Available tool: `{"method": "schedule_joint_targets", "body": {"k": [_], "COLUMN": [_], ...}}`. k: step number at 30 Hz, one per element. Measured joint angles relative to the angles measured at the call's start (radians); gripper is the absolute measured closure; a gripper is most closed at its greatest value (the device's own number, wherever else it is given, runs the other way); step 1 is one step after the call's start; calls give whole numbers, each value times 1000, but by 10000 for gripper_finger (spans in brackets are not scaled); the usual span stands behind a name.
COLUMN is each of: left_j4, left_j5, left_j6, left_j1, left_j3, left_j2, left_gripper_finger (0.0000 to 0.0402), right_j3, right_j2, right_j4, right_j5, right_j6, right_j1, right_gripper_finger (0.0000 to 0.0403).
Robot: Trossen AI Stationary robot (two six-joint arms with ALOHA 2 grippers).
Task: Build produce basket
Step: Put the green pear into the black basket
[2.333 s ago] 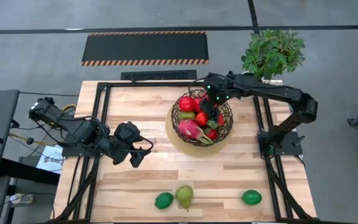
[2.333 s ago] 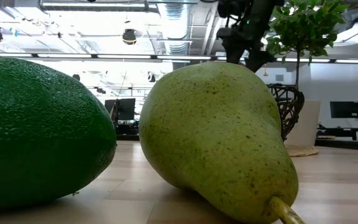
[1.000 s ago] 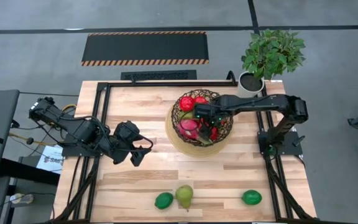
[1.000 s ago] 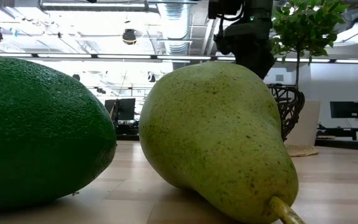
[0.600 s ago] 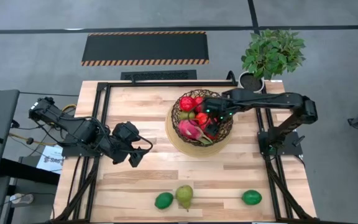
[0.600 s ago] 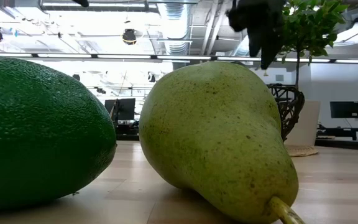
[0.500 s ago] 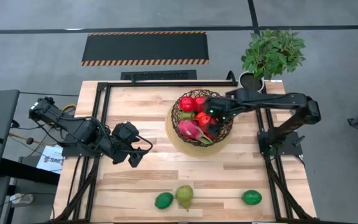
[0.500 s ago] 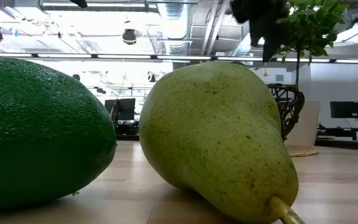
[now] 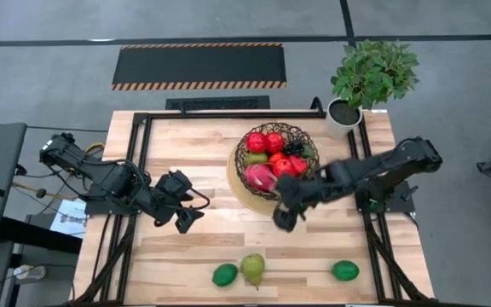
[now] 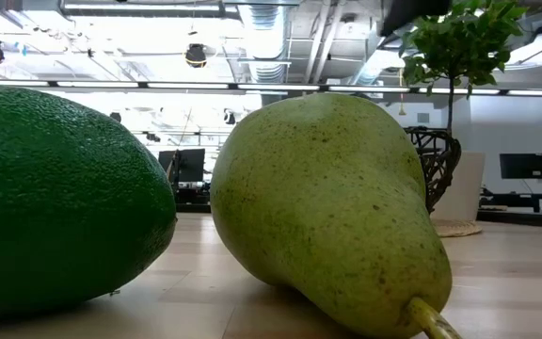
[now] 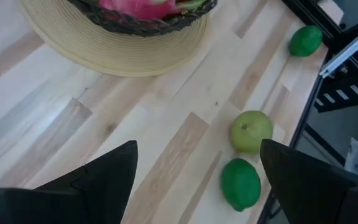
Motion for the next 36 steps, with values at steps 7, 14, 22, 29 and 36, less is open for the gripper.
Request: {"method": "schedule_joint_targets", "body": {"k": [7, 14, 22, 29, 36], "left_j4": [0, -6, -12, -9, -9], "left_j5": [15, 14, 20, 18, 5], "left_j6": [-30, -39, 9, 33, 58], "left_j1": [-27, -51, -64, -72, -106], "left_j3": [0, 0, -6, -6, -6], "left_j2": [0, 19, 45, 50, 50], "left_gripper_finger": [77, 77, 77, 77, 77], "right_j3": [0, 0, 7, 97, 160], "right_j2": [147, 331, 451, 539, 595], "right_j4": [268, 380, 402, 414, 336], "right_j5": [88, 84, 84, 87, 84], "right_j6": [20, 60, 319, 375, 452], "right_j1": [130, 185, 226, 262, 272], "right_gripper_finger": [5, 5, 3, 3, 3]}}
